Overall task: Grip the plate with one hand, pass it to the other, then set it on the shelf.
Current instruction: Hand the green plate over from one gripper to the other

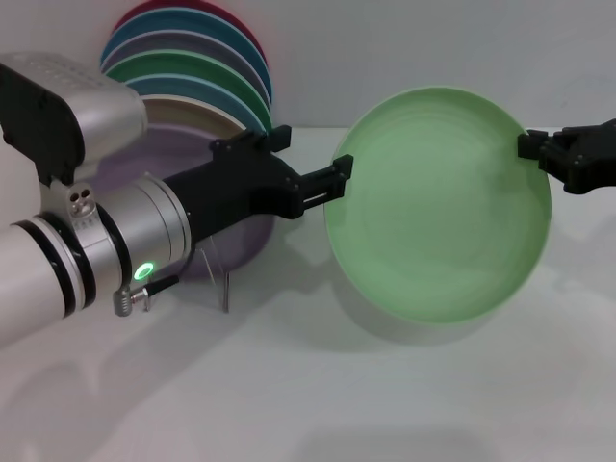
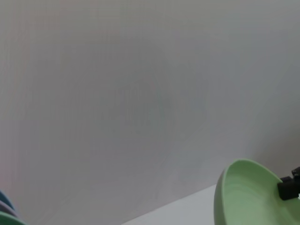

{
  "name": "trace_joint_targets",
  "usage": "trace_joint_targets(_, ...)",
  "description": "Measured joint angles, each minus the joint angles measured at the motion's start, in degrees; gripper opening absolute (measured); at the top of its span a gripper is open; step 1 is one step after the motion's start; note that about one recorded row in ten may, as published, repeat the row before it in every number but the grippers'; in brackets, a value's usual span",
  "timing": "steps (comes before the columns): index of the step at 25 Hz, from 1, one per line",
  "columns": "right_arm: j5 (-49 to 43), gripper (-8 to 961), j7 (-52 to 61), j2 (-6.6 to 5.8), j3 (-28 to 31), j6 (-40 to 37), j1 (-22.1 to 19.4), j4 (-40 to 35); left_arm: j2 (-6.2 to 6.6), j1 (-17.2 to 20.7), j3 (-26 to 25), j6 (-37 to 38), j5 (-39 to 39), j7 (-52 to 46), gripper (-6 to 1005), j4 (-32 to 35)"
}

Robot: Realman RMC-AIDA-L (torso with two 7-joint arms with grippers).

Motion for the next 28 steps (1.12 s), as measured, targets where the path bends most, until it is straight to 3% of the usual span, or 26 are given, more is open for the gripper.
trace_joint_targets(5,-0.5,24,-0.3,-0.01,0.0,-0.2,0.1,-0.3,0.94,-0.4,-0.1,-3.3,-0.6,-0.5,822,-2.3)
trace_joint_targets(8,-0.8,24,-0.3,-0.10,0.0,-0.3,0.1,-0.4,2.49,-1.1,-2.1,-12.9,-2.9,1.3,822,-8.1)
trace_joint_targets(9,-0.9,24,-0.3,-0.13,0.0,-0.3,-0.1,-0.4,2.49,-1.1,-2.1,-12.9,-2.9,1.3,822,-8.1)
trace_joint_targets(11,-0.9,25,-0.3,-0.15,0.1,-0.2,-0.4,-0.4,2.25,-1.1,-4.9,-20.1,-5.7,5.6,822,-11.9)
trace_joint_targets(12,-0.9,25,-0.4,-0.16,0.2,-0.2,-0.5,-0.4,1.24,-0.9,-7.0,-23.2,-7.6,9.2,822,-13.2)
trace_joint_targets(13,-0.9,25,-0.4,-0.17,0.4,0.0,-0.7,-0.4,-1.89,0.1,-12.0,-29.6,-13.3,18.9,822,-15.0)
trace_joint_targets(14,-0.9,25,-0.4,-0.17,0.4,0.0,-0.7,-0.4,-1.89,0.1,-12.0,-29.6,-13.3,18.9,822,-15.0)
trace_joint_targets(17,-1.0,25,-0.5,-0.18,0.2,-0.1,-1.2,-0.5,-10.41,3.2,-21.4,-38.6,-23.7,38.9,822,-15.5)
trace_joint_targets(18,-1.0,26,-0.5,-0.12,0.1,-0.2,-1.3,-0.5,-17.92,5.5,-29.0,-45.3,-28.7,52.8,822,-15.1)
trace_joint_targets(19,-1.0,26,-0.5,-0.12,0.1,-0.2,-1.3,-0.5,-17.92,5.5,-29.0,-45.3,-28.7,52.8,822,-15.1)
trace_joint_targets(21,-0.9,26,-0.7,-0.04,-0.2,-0.3,-1.2,-0.5,-22.89,7.0,-34.8,-50.2,-32.5,63.5,822,-14.6)
trace_joint_targets(22,-0.5,26,-0.9,-0.08,-0.4,-0.3,-1.2,-0.6,-23.84,7.0,-36.2,-51.5,-34.8,67.8,822,-14.2)
trace_joint_targets(23,0.0,26,-1.6,-0.08,-0.5,-0.3,-1.2,-0.6,-22.76,6.4,-35.7,-51.5,-38.1,70.9,822,-13.3)
trace_joint_targets(28,0.5,27,-2.1,0.00,-1.4,-0.2,-0.6,-0.6,-23.45,6.4,-35.5,-52.2,-39.2,71.8,821,-11.5)
